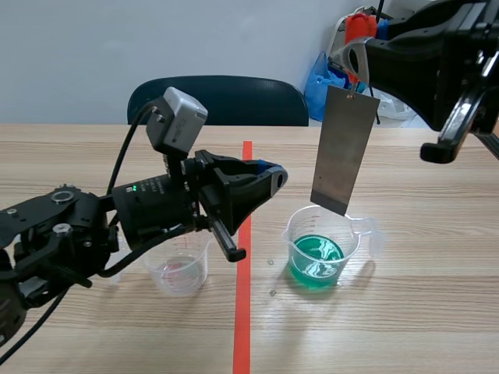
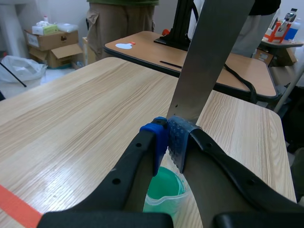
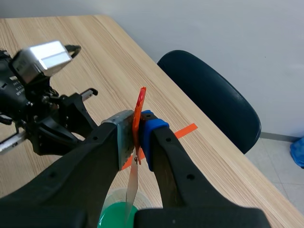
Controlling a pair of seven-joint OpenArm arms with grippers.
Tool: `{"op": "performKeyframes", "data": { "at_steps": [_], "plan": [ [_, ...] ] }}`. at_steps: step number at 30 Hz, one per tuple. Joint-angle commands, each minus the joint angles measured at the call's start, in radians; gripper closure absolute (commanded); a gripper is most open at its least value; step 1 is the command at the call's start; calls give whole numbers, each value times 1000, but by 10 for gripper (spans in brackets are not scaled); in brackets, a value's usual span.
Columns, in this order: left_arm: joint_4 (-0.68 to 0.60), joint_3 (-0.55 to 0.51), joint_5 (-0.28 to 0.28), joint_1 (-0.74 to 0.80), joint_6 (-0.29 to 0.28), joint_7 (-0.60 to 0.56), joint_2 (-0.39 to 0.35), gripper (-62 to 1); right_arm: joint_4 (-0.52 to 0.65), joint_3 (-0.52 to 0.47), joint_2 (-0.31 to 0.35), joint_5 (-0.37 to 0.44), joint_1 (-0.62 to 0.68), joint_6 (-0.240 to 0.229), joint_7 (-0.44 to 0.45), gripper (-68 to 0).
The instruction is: Do the redox reaction experiment
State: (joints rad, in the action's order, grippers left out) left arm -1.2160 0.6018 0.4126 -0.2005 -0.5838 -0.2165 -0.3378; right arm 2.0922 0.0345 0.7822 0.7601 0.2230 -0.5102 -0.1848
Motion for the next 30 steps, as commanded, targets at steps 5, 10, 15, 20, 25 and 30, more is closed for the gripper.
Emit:
{"op": "performKeyframes", "data": {
  "at_steps": [5, 10, 15, 20, 25, 30],
  "plan": [
    [-22, -5, 9, -16, -3, -18, 16, -27, 11, -10, 13, 11, -9, 4, 14, -7],
    [-22, -6, 9, -16, -3, -18, 16, -27, 11, -10, 13, 11, -9, 4, 14, -7],
    [-22, -9, -43, -13, 19, -30, 1, -27, 11, -10, 13, 11, -9, 4, 14, -7],
    [-22, -74, -43, 47, 42, -118, -96, -27, 11, -10, 13, 11, -9, 4, 14, -7],
    [-23, -218, -43, 188, 47, -230, -237, -27, 11, -10, 13, 11, -9, 4, 14, -7],
    [-52, -410, -43, 441, 47, -382, -380, -27, 11, -10, 13, 11, -9, 4, 14, -7]
  ]
}}
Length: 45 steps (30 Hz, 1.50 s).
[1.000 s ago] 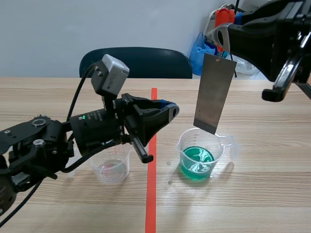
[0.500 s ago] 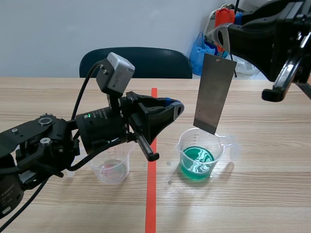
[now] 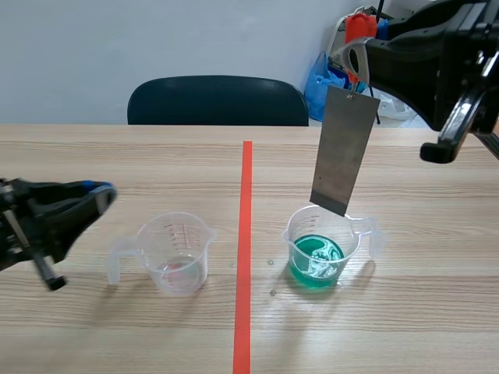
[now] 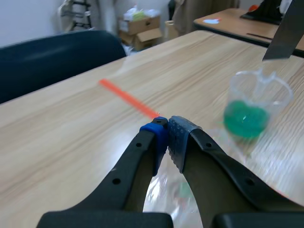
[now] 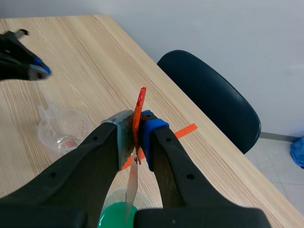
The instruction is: Do the redox reaction experiment
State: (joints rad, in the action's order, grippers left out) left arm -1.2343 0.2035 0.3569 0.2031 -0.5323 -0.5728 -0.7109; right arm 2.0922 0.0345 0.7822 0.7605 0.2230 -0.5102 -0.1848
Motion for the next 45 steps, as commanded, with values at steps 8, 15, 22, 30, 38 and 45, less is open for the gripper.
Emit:
{"op": "performKeyframes", "data": {
  "at_steps": [8, 15, 22, 30, 38, 45],
  "plan": [
    [-45, -356, -11, 555, -1, -299, -85, -27, 11, -10, 13, 11, -9, 4, 14, -7],
    [-45, -558, -142, 950, 119, -571, -17, -36, 11, -10, 13, 11, -9, 4, 13, -7],
    [-45, -631, -220, 1114, 220, -695, 69, -345, 11, -10, 13, 11, -9, 4, 14, -7],
    [-45, -632, -182, 1114, 262, -700, 138, -623, 11, -10, 13, 11, -9, 3, 14, -6],
    [-45, -631, -151, 1114, 284, -782, 154, -623, 11, -10, 13, 11, -9, 3, 13, -7],
    [-45, -631, -151, 1114, 284, -789, 154, -623, 11, -10, 13, 11, -9, 3, 14, -6]
  ]
}}
